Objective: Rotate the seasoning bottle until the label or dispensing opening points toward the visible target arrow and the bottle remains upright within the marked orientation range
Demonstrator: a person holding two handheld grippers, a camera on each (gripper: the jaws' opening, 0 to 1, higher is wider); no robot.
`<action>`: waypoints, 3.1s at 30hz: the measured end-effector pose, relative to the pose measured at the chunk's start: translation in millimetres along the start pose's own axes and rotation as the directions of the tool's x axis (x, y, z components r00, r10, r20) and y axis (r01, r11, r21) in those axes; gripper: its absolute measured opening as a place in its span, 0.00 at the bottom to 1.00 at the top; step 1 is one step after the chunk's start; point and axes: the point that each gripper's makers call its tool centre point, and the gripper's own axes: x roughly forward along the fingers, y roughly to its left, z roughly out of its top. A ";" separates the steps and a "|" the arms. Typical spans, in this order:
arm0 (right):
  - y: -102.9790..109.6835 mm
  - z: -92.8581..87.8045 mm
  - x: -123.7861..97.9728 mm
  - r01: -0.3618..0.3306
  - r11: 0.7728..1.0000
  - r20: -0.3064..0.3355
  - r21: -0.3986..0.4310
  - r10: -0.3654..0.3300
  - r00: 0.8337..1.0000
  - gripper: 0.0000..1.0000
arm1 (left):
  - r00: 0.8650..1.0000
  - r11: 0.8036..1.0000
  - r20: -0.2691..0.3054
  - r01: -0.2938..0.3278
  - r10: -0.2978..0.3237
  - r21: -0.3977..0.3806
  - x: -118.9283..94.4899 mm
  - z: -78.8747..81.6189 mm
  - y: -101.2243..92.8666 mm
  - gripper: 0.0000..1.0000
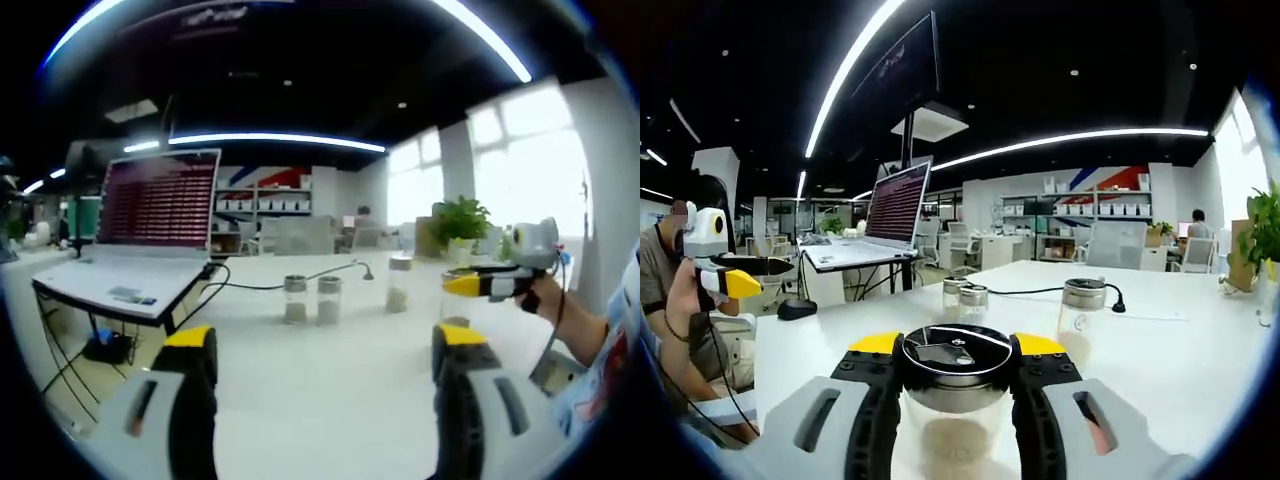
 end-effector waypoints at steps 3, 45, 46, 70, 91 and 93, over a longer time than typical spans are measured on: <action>-0.6 -0.9 -0.2 -0.005 1.000 0.016 0.001 0.005 1.000 0.41 | 1.000 1.000 -0.008 0.002 -0.002 0.003 1.4 -1.8 -0.9 0.94; -1.0 0.5 -3.7 0.096 0.995 0.066 -0.028 -0.094 0.993 0.42 | 1.000 1.000 -0.019 0.021 -0.021 0.003 7.1 -6.0 -9.4 0.94; -0.8 0.4 -3.7 0.100 0.995 0.065 -0.028 -0.098 0.993 0.42 | 1.000 1.000 -0.018 0.023 -0.023 0.000 7.3 -6.0 -9.8 0.94; -0.2 -1.7 -6.4 0.236 0.971 0.049 -0.033 -0.234 0.971 0.42 | 0.999 0.999 -0.014 0.028 -0.028 -0.027 7.0 -6.0 -10.4 0.96; -7.7 0.8 -7.1 0.299 0.953 0.058 -0.046 -0.296 0.953 0.62 | 1.000 0.999 -0.009 0.028 -0.029 -0.046 6.3 -5.9 -9.3 0.96; -7.5 4.1 -8.5 0.304 0.951 0.069 -0.057 -0.300 0.952 0.64 | 1.000 0.998 -0.007 0.028 -0.028 -0.048 6.3 -5.5 -8.7 0.96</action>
